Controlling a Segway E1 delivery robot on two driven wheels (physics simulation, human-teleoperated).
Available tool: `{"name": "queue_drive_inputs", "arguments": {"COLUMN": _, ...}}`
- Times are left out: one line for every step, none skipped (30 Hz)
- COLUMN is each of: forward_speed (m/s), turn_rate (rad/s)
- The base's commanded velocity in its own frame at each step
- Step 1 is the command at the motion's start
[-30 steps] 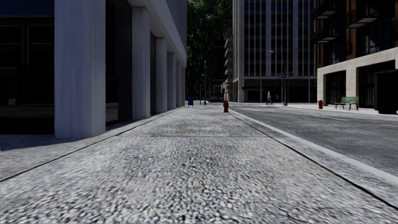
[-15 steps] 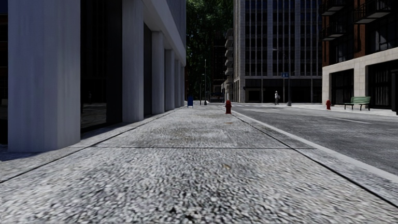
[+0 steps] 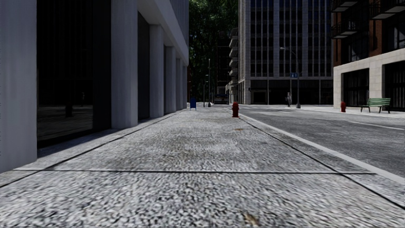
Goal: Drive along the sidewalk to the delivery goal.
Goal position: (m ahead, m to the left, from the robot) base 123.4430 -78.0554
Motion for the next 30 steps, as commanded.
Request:
{"name": "queue_drive_inputs", "arguments": {"forward_speed": 2.00, "turn_rate": 0.00}}
{"name": "queue_drive_inputs", "arguments": {"forward_speed": 2.00, "turn_rate": 0.00}}
{"name": "queue_drive_inputs", "arguments": {"forward_speed": 2.00, "turn_rate": 0.00}}
{"name": "queue_drive_inputs", "arguments": {"forward_speed": 2.00, "turn_rate": 0.00}}
{"name": "queue_drive_inputs", "arguments": {"forward_speed": 2.00, "turn_rate": 0.00}}
{"name": "queue_drive_inputs", "arguments": {"forward_speed": 2.00, "turn_rate": 0.00}}
{"name": "queue_drive_inputs", "arguments": {"forward_speed": 2.00, "turn_rate": 0.00}}
{"name": "queue_drive_inputs", "arguments": {"forward_speed": 2.00, "turn_rate": 0.00}}
{"name": "queue_drive_inputs", "arguments": {"forward_speed": 2.00, "turn_rate": 0.00}}
{"name": "queue_drive_inputs", "arguments": {"forward_speed": 2.00, "turn_rate": 0.00}}
{"name": "queue_drive_inputs", "arguments": {"forward_speed": 2.00, "turn_rate": 0.00}}
{"name": "queue_drive_inputs", "arguments": {"forward_speed": 2.00, "turn_rate": 0.00}}
{"name": "queue_drive_inputs", "arguments": {"forward_speed": 2.00, "turn_rate": 0.00}}
{"name": "queue_drive_inputs", "arguments": {"forward_speed": 2.00, "turn_rate": 0.00}}
{"name": "queue_drive_inputs", "arguments": {"forward_speed": 2.00, "turn_rate": 0.00}}
{"name": "queue_drive_inputs", "arguments": {"forward_speed": 2.00, "turn_rate": 0.00}}
{"name": "queue_drive_inputs", "arguments": {"forward_speed": 2.00, "turn_rate": 0.00}}
{"name": "queue_drive_inputs", "arguments": {"forward_speed": 2.00, "turn_rate": 0.00}}
{"name": "queue_drive_inputs", "arguments": {"forward_speed": 2.00, "turn_rate": 0.00}}
{"name": "queue_drive_inputs", "arguments": {"forward_speed": 2.00, "turn_rate": 0.00}}
{"name": "queue_drive_inputs", "arguments": {"forward_speed": 2.00, "turn_rate": 0.00}}
{"name": "queue_drive_inputs", "arguments": {"forward_speed": 2.00, "turn_rate": 0.00}}
{"name": "queue_drive_inputs", "arguments": {"forward_speed": 2.00, "turn_rate": 0.00}}
{"name": "queue_drive_inputs", "arguments": {"forward_speed": 2.00, "turn_rate": 0.00}}
{"name": "queue_drive_inputs", "arguments": {"forward_speed": 2.00, "turn_rate": 0.00}}
{"name": "queue_drive_inputs", "arguments": {"forward_speed": 2.00, "turn_rate": 0.00}}
{"name": "queue_drive_inputs", "arguments": {"forward_speed": 2.00, "turn_rate": 0.00}}
{"name": "queue_drive_inputs", "arguments": {"forward_speed": 2.00, "turn_rate": 0.00}}
{"name": "queue_drive_inputs", "arguments": {"forward_speed": 2.00, "turn_rate": 0.00}}
{"name": "queue_drive_inputs", "arguments": {"forward_speed": 2.00, "turn_rate": 0.00}}
